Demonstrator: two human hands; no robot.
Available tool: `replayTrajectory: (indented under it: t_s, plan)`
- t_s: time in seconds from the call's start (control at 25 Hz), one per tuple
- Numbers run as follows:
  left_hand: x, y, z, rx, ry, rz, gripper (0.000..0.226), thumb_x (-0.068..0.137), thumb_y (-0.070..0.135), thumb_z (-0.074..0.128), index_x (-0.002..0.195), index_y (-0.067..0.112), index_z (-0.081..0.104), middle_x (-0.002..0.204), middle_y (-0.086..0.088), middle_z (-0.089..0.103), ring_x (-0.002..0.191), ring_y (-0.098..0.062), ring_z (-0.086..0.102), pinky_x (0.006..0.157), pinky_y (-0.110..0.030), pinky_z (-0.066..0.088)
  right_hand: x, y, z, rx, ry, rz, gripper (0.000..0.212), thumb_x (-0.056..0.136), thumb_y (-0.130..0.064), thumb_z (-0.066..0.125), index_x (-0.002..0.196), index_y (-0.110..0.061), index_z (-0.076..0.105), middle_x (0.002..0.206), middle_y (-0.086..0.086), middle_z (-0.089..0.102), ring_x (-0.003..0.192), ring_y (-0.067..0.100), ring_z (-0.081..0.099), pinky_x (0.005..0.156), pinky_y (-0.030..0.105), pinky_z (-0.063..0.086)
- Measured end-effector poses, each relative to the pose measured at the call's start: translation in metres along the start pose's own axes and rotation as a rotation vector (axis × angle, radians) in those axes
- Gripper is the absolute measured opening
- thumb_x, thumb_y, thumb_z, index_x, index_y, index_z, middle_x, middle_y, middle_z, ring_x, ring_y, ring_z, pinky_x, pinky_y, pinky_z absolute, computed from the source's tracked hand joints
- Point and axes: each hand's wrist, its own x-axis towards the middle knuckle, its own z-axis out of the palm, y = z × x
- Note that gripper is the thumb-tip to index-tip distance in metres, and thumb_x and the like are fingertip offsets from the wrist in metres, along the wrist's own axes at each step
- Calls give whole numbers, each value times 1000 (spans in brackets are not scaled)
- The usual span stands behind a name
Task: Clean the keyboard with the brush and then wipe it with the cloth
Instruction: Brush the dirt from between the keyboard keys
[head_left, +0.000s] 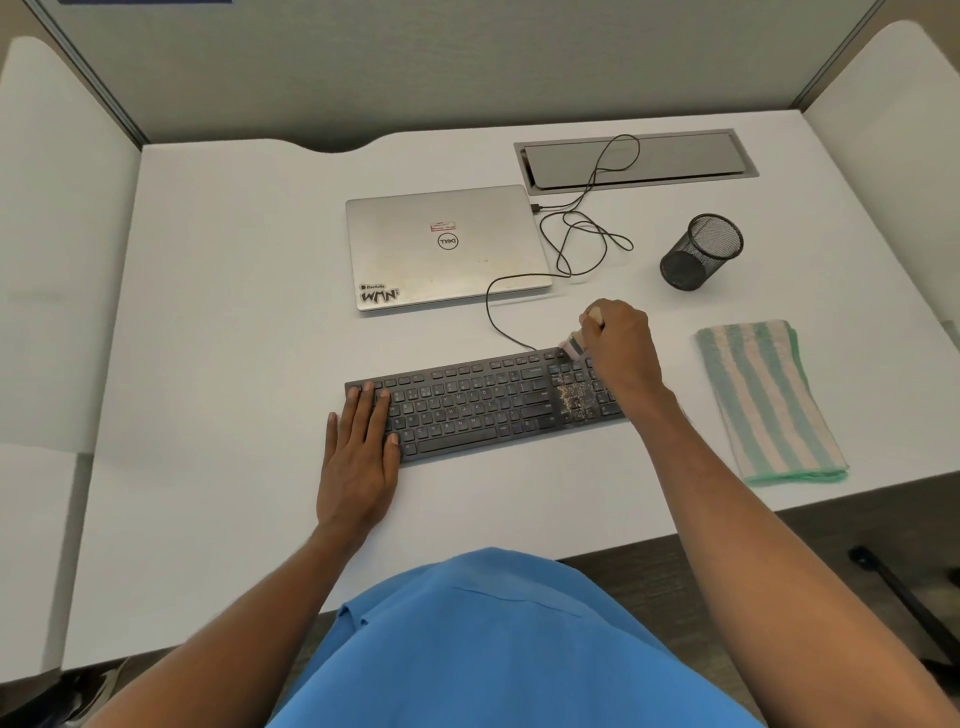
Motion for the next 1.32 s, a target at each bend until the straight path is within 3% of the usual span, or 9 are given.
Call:
replayTrajectory:
  t_s: [0.08,0.36,0.52,0.64,0.72,0.8,0.92,1.12,1.32]
  plan:
    - [-1,-1,1,8,1,4,62,110,34,27,169,21,19,178,3,11,164,-14,0,132,-52,10,-2,5,2,-52,-30,10,22,100,-14,54,89,-1,66,87,13,67,79,29,63,68,41,54]
    - [-1,1,4,22,15,2,62,109,35,26,170,21,18,178,4,9,164,-14,1,133,-50,10,2,6,0,-52,-42,-32,27,100,-16,51,78,-4,58,80,10,62,72,26,60,60,41,50]
    - [0,1,4,42,21,-1,62,110,35,25,170,21,18,178,3,8,164,-15,2,132,-51,10,6,12,0,-139,-91,-38,25,100,-17,51,80,-6,61,83,9,63,75,25,60,59,34,45]
    - [-1,2,4,111,33,2,62,110,36,24,169,21,20,178,2,11,164,-15,4,132,-56,4,9,11,-2,-101,-67,-47,29,99,-16,50,70,-11,51,77,9,61,69,24,58,56,30,36]
    - [-1,4,2,134,48,1,61,110,36,25,169,20,22,177,1,13,164,-15,5,131,-57,-2,9,11,-1,-64,-58,-52,32,100,-14,50,68,-12,47,75,9,60,66,23,60,54,31,38]
    - [0,9,1,124,62,-5,61,110,35,25,169,18,22,178,0,12,164,-16,4,131,-56,-3,9,12,-1,-80,-78,-35,28,100,-15,50,73,-8,54,79,9,62,67,21,61,56,33,44]
    - [7,21,3,70,65,-25,61,110,35,26,169,19,21,178,0,11,164,-16,2,132,-52,-2,13,10,-2,-130,-85,-17,27,100,-16,50,77,-4,58,81,10,63,65,20,57,58,28,40]
    - [13,24,13,98,87,-70,61,110,37,25,168,19,26,176,-1,18,164,-18,9,132,-53,6,13,4,-7,-64,-75,-7,28,101,-13,50,79,1,60,77,9,63,54,0,46,52,26,33]
    - [13,24,15,111,80,-84,61,109,37,26,168,20,26,176,1,19,164,-17,8,132,-52,9,22,8,-12,-77,-54,-3,23,99,-16,51,82,-2,60,83,10,63,75,27,60,65,39,50]
